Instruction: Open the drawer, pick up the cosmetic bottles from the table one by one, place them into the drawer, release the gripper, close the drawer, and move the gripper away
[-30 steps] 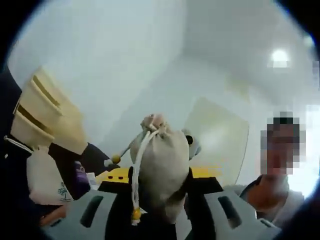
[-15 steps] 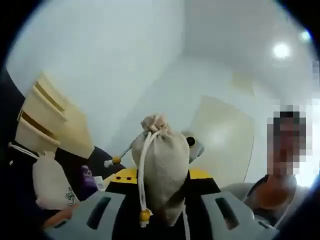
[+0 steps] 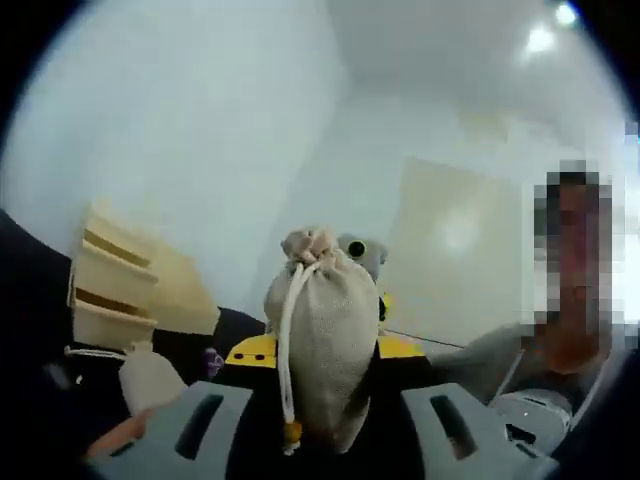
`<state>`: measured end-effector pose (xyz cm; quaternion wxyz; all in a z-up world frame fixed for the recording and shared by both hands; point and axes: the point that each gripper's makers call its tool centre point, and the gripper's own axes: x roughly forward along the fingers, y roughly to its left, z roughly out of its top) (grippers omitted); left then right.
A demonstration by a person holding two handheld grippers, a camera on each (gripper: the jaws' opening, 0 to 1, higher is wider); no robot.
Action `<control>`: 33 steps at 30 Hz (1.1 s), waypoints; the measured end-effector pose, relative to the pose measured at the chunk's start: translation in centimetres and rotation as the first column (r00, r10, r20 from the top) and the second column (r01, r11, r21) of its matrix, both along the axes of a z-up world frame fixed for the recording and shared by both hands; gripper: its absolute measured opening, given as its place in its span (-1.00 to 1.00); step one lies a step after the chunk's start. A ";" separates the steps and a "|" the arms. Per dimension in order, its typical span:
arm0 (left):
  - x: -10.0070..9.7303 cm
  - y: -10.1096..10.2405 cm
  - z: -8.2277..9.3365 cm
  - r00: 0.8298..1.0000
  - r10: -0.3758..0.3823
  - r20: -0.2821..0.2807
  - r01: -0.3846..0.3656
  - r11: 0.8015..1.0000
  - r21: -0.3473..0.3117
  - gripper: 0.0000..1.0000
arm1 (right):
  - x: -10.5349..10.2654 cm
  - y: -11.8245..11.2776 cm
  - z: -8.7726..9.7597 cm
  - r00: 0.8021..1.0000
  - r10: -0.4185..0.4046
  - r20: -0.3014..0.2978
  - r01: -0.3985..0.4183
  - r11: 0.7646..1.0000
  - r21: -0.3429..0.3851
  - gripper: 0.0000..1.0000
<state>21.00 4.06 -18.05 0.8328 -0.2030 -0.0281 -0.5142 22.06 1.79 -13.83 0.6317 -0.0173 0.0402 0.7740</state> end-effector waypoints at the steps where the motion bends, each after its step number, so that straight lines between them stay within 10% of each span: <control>1: -0.1 -0.3 -0.3 1.000 0.008 0.019 -0.009 0.999 0.036 -0.39 | -0.2 0.1 0.1 1.000 0.014 -0.022 -0.014 1.000 0.001 0.17; 33: -0.3 -2.9 -1.7 0.985 0.007 0.174 -0.057 0.957 0.283 -0.41 | -2.3 2.6 -1.2 0.999 0.035 -0.029 -0.036 0.998 -0.044 -0.22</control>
